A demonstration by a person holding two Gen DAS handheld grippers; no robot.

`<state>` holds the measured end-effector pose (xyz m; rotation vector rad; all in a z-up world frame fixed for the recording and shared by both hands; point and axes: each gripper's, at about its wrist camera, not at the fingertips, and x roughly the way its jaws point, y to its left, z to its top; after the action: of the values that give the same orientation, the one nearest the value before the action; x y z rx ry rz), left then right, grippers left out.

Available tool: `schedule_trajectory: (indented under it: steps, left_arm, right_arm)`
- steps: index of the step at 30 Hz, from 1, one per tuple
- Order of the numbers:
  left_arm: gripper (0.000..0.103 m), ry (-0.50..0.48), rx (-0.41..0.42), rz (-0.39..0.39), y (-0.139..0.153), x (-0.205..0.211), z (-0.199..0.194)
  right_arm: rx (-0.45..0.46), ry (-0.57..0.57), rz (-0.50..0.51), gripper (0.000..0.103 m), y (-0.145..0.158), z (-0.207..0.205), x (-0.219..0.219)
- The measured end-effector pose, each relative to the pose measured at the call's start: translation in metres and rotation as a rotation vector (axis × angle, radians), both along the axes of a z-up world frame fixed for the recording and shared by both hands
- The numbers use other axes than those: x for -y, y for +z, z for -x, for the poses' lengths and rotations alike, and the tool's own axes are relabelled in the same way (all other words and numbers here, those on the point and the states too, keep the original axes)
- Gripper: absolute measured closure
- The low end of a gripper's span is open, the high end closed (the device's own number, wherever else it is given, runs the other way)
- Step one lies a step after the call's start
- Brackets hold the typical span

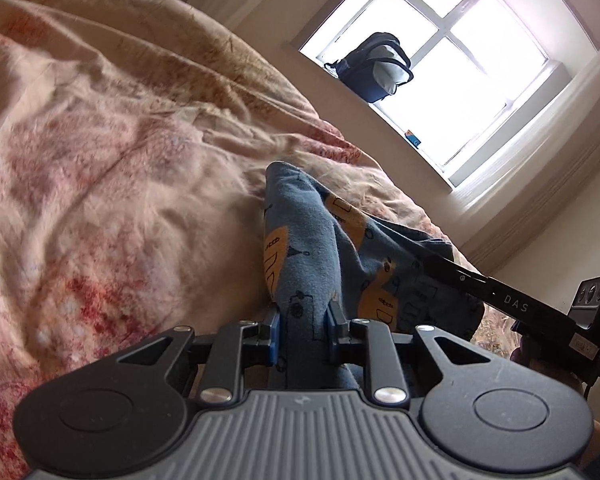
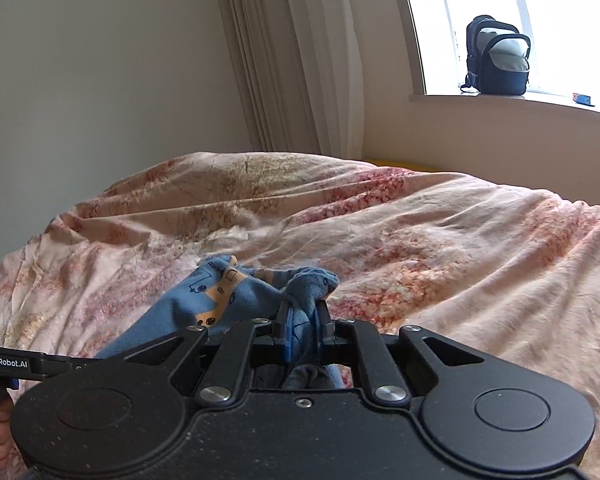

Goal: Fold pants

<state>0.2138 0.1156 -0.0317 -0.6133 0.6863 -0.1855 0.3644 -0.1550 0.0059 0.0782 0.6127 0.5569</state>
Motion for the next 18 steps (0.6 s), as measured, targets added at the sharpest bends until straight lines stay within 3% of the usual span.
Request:
schedule_trajectory:
  steps: [18]
  left_arm:
    - [0.078,-0.002,-0.020,0.036,-0.010,-0.006,-0.004]
  right_arm:
    - [-0.032,-0.050,0.017,0.091,-0.020,-0.013,-0.001]
